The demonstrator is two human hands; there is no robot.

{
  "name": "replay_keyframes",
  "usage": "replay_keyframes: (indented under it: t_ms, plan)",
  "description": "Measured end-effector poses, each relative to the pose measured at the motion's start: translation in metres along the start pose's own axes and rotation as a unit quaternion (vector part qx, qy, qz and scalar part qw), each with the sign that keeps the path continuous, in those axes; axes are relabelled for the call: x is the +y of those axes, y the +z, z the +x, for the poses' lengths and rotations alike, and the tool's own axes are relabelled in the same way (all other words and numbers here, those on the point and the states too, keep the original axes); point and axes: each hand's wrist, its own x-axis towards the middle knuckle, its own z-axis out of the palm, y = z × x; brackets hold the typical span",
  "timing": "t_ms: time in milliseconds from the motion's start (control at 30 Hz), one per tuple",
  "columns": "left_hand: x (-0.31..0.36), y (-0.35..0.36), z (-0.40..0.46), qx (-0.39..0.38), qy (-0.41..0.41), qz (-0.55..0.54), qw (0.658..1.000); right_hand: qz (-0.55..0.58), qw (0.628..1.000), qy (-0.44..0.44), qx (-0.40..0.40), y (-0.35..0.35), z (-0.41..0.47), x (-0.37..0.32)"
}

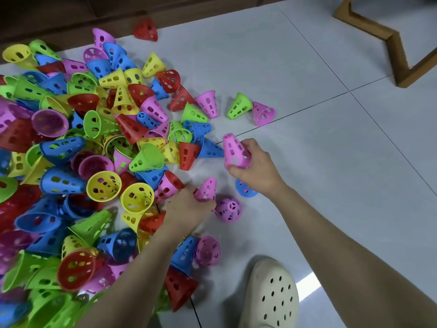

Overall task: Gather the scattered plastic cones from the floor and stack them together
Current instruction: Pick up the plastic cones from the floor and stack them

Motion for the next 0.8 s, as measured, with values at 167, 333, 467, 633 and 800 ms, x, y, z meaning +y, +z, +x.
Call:
replay_keyframes:
  t_ms: [167,333,467,633,800]
  plan:
    - [0.002,0.005,-0.028,0.058,0.085,-0.214,0.971,0.034,0.998,-0.006,0.053,-0.012,-0.03,0.017]
    - [0.005,0.024,-0.049,0.051,0.15,-0.223,0.962,0.002,0.993,0.008,0.121,-0.01,-0.044,0.045]
    - [0.004,0.036,-0.05,0.03,0.161,-0.183,0.969,-0.017,0.99,-0.021,0.135,-0.002,-0.049,0.065]
    - [-0.003,0.053,-0.039,0.033,0.169,-0.095,0.98,-0.025,0.994,0.026,0.107,0.004,-0.047,0.08]
    - [-0.01,0.059,-0.031,0.036,0.182,-0.057,0.981,-0.034,0.996,0.016,0.082,0.006,-0.044,0.081]
